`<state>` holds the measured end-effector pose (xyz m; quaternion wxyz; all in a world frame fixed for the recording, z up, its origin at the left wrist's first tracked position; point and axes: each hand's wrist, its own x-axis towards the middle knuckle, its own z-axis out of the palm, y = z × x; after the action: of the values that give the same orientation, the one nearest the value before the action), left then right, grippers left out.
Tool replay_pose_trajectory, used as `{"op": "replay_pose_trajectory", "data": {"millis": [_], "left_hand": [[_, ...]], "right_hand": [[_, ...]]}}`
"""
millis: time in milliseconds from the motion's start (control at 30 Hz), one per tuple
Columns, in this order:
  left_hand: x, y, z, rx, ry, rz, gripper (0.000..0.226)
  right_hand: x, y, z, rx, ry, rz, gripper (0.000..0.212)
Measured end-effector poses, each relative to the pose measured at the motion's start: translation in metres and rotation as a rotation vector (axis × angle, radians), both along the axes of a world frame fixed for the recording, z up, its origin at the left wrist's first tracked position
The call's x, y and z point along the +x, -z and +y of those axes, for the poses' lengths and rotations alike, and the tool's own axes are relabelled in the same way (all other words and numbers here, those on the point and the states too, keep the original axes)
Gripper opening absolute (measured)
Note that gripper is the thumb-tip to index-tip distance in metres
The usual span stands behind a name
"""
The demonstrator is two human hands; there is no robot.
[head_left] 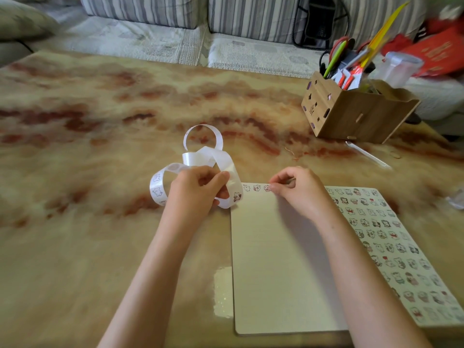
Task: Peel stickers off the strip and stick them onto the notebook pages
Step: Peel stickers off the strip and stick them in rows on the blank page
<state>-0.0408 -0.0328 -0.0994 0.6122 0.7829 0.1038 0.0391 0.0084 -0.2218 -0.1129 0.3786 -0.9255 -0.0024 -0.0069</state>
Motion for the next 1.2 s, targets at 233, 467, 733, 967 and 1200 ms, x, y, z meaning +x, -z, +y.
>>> {"op": "replay_pose_trajectory", "data": {"millis": [233, 467, 733, 967, 1200], "left_hand": [[0.001, 0.000, 0.001, -0.034, 0.012, -0.020, 0.021], [0.002, -0.002, -0.001, -0.061, -0.009, -0.056, 0.025], [0.001, -0.008, 0.000, -0.114, -0.018, -0.101, 0.025], [0.001, -0.011, -0.001, -0.184, 0.039, -0.032, 0.028], [0.001, -0.009, -0.002, -0.152, 0.047, -0.026, 0.019]], "right_hand": [[-0.003, -0.004, 0.003, 0.096, 0.052, -0.084, 0.015], [-0.022, -0.031, 0.021, 0.344, -0.259, -0.090, 0.007], [-0.030, -0.030, 0.036, 0.461, -0.339, -0.108, 0.016], [-0.029, -0.027, 0.036, 0.468, -0.275, -0.162, 0.015], [-0.029, -0.026, 0.035, 0.439, -0.277, -0.216, 0.014]]}}
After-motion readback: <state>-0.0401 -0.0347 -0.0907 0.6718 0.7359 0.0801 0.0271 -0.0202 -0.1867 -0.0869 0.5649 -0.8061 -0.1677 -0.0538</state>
